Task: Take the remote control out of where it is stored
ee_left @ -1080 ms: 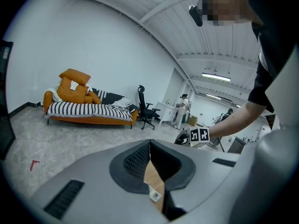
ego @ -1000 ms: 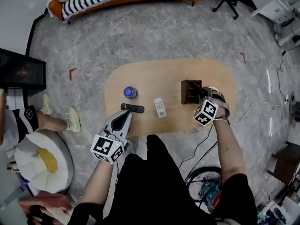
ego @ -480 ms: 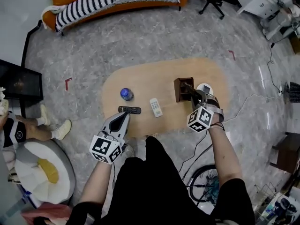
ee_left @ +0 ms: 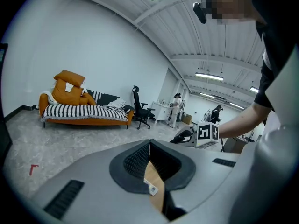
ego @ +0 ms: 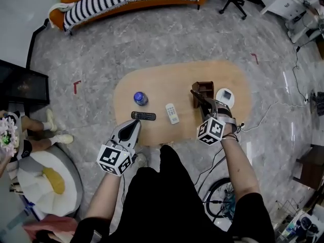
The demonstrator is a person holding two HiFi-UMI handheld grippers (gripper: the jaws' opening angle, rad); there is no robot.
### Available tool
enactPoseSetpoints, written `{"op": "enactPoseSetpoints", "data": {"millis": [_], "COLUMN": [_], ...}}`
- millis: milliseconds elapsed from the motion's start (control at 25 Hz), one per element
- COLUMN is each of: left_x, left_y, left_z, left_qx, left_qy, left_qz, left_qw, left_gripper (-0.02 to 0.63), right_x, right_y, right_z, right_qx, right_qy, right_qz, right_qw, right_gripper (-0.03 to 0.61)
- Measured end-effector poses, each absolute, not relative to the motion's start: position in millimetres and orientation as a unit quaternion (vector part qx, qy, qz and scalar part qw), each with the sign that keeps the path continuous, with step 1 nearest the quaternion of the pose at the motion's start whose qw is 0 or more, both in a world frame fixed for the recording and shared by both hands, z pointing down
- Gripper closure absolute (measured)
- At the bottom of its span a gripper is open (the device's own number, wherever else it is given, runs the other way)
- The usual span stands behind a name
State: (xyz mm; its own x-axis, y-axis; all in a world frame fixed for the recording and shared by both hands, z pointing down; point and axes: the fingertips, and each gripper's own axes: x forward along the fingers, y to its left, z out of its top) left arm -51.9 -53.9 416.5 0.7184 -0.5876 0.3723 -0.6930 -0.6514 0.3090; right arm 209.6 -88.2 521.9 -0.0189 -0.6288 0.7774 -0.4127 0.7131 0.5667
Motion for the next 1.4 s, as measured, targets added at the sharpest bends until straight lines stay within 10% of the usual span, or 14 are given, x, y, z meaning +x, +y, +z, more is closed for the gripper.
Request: {"op": "enactPoseSetpoints", "data": {"millis": [1400], "left_x": [-29], "left_y": [-41], "left_z": [507], "left_qx": [0.865], "left_qy": [-0.358], "left_qz": [0.213], "left_qw": [0.281], "left_gripper": [0.606], "right_x": [213], "right_y": [-73], "right_z": [684], "right_qx": [0.444], "right_qy": [-0.731], "right_qz": [0.106], "right_qw": [0.508], "right_gripper": [0.468]}}
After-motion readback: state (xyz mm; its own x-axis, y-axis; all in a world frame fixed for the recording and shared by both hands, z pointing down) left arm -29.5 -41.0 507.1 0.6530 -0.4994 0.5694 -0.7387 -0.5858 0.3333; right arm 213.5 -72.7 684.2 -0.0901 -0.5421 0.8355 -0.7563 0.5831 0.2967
